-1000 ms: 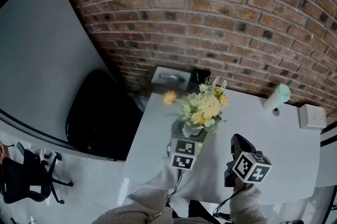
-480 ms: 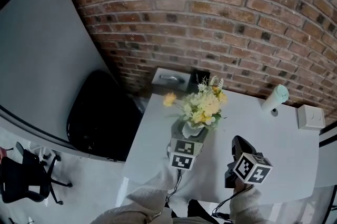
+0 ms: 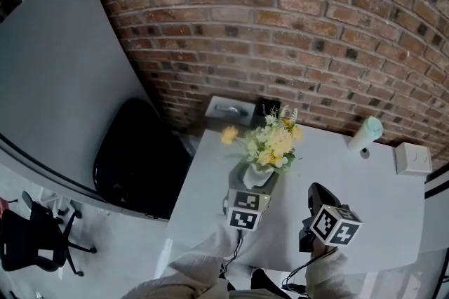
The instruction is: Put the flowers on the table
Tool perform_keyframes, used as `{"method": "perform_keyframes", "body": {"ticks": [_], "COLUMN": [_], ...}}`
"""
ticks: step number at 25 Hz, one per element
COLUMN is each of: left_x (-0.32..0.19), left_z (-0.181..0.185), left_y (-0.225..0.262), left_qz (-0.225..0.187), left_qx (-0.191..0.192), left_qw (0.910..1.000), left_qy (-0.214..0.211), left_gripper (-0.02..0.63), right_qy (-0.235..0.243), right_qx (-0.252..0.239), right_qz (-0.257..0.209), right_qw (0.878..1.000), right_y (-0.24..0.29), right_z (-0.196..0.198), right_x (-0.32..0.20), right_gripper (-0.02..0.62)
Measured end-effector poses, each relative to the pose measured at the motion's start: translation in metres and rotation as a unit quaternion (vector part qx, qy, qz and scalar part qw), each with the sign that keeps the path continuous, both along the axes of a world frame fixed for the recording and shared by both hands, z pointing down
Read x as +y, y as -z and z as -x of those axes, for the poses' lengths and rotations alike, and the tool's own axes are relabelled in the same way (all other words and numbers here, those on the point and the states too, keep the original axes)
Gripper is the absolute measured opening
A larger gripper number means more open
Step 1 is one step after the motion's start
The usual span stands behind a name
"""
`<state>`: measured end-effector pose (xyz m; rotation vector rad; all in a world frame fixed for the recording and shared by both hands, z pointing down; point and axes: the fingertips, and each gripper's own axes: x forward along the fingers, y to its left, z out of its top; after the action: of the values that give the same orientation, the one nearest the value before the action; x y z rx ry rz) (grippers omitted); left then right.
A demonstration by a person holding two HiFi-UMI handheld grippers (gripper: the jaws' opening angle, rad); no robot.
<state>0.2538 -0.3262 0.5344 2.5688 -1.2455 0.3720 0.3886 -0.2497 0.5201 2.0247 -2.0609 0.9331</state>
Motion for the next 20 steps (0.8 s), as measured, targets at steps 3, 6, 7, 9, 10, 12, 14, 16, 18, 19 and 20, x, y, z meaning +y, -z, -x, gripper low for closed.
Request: {"method": "perform_keyframes", "body": {"ticks": [3,6,7,9,10,12,14,16,18,19,20], "left_x": [0.003,0.009,0.012,0.018,0.021,0.030,0.040,0.051,0.058,0.061,0.063], "left_z": [0.002,0.006,0.008,0.011,0.013,0.014,0.014,0.014,0.016,0.019,0.022], "left_y": [0.002,0.000,0.002,0.004,0.005,0.006,0.008,0.012,0.018,0.021,0.024], "left_qz": [0.001,0.005,0.006,0.009,0.011,0.014,0.019,0.024,0.025,0.024,0.024], "left_qx": [-0.002,0.000,0.001,0.002,0.000,-0.003,-0.003,0.003,0.012,0.015,0.015], "left_qw": [1.0000,1.0000,1.0000,1.0000,0.9999,0.9999,0.9996,0.9991,0.9989,0.9989,0.9989], "left_qy": [0.000,0.001,0.002,0.002,0.000,-0.009,-0.022,-0.034,-0.038,-0.038,-0.037], "left_gripper": [0.325,0.325,0.325,0.325,0.325,0.325,0.325,0.324,0.324,0.324,0.324], "right_qy": [-0.001,-0.002,-0.002,-0.002,-0.001,0.000,0.002,0.004,0.008,0.010,0.013], "right_qx": [0.000,-0.001,-0.001,-0.002,-0.002,-0.001,0.001,0.003,0.005,0.006,0.008], "right_qz": [-0.003,-0.007,-0.008,-0.012,-0.013,-0.014,-0.013,-0.014,-0.016,-0.018,-0.019], "right_qw": [1.000,1.000,1.000,1.000,1.000,1.000,1.000,1.000,1.000,1.000,1.000], "right_y": [0.004,0.007,0.008,0.010,0.012,0.014,0.016,0.017,0.019,0.020,0.022], "right_z": [0.002,0.006,0.007,0.011,0.013,0.017,0.022,0.028,0.035,0.039,0.043], "right_x": [0.001,0.004,0.005,0.007,0.008,0.011,0.014,0.018,0.020,0.020,0.021], "right_gripper": [0.025,0.025,0.025,0.025,0.025,0.025,0.025,0.025,0.025,0.025,0.025]}}
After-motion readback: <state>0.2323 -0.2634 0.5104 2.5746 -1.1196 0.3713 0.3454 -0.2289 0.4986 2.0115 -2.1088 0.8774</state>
